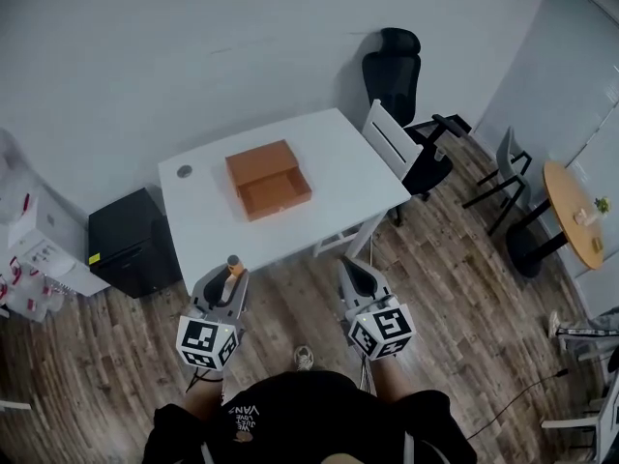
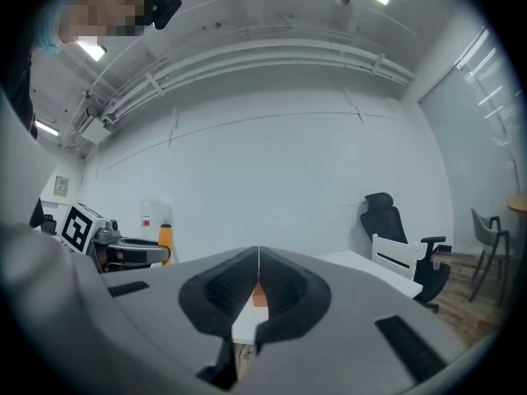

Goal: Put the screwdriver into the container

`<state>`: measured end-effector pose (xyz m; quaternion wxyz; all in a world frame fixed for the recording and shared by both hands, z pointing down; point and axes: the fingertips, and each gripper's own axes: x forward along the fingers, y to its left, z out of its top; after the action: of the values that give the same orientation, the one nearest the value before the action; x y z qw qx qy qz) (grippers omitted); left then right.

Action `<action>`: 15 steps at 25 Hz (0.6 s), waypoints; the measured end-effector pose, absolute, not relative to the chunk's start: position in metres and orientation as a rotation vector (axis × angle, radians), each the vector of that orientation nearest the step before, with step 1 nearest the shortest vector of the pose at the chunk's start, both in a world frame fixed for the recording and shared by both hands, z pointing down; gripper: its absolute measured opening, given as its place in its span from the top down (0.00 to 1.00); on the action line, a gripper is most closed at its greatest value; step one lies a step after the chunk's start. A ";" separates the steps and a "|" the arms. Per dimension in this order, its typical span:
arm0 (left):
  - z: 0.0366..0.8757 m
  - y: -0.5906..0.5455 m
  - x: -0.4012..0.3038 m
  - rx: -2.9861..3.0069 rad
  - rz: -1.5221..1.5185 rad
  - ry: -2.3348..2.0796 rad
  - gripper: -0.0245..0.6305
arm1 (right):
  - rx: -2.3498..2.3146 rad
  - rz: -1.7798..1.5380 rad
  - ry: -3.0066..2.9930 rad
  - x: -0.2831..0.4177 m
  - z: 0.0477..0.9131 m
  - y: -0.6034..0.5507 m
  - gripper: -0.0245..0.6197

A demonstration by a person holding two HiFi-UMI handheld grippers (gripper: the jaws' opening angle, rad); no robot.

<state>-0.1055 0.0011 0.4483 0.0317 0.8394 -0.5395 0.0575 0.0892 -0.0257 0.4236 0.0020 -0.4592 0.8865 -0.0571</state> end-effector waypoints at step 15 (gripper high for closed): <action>0.455 -0.085 -0.104 2.454 0.208 -1.809 0.79 | -1.296 -0.206 2.853 0.097 0.431 -0.136 0.94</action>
<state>-0.1037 -0.0850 0.4550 0.0429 0.8024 -0.5914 0.0679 0.0971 -0.1357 0.4315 0.0007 -0.4126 0.9085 -0.0654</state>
